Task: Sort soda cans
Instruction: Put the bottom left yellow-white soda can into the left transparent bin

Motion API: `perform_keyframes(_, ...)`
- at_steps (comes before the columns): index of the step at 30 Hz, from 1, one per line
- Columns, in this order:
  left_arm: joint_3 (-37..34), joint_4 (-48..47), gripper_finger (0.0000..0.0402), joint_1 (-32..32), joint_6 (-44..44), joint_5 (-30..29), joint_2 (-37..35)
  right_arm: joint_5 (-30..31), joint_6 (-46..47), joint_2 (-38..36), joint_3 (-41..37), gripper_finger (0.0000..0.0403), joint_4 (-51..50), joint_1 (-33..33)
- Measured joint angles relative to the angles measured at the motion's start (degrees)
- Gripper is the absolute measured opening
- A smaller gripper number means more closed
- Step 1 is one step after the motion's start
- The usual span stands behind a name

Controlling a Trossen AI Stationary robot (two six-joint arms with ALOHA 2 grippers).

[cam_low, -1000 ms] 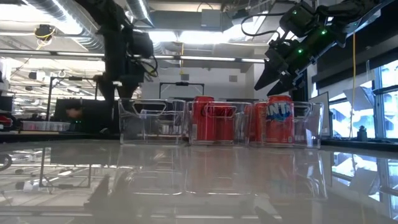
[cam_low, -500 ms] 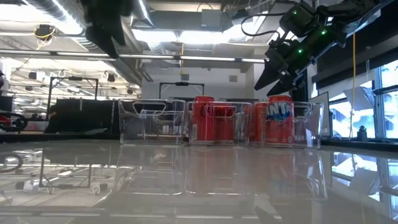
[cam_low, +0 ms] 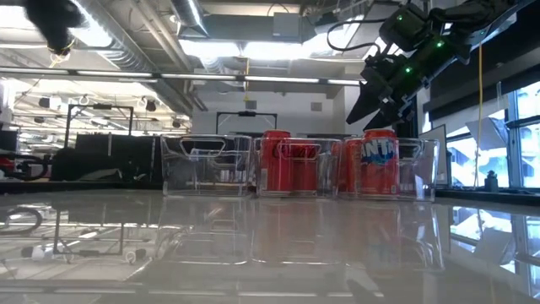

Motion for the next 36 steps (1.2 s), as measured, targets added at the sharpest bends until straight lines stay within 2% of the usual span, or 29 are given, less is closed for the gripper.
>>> perform_keyframes(8, 0.0, -0.2, 0.0373, -11.7, -24.5, 5.1, 1.6, 0.0, 0.4, 0.0, 0.0, 0.0388, -0.8, 0.0)
perform_keyframes(16, 0.0, 0.0, 0.0373, -20.2, -39.2, 10.0, 6.8, 0.0, 0.4, 0.0, 0.0, 0.0388, -0.5, 0.0)
perform_keyframes(20, 0.0, 1.4, 0.0373, -23.6, -43.7, 13.6, 9.0, 0.0, 0.0, 0.0, 0.0, 0.0388, -0.5, 0.0)
perform_keyframes(25, 0.0, 3.9, 0.0373, -26.4, -47.9, 14.3, 10.7, 0.0, -0.1, 0.0, 0.0, 0.0388, -0.5, 0.0)
perform_keyframes(36, -0.4, 7.4, 0.0373, -30.7, -49.3, 14.5, 15.9, 0.0, -0.3, 0.0, 0.0, 0.0388, -0.5, 0.0)
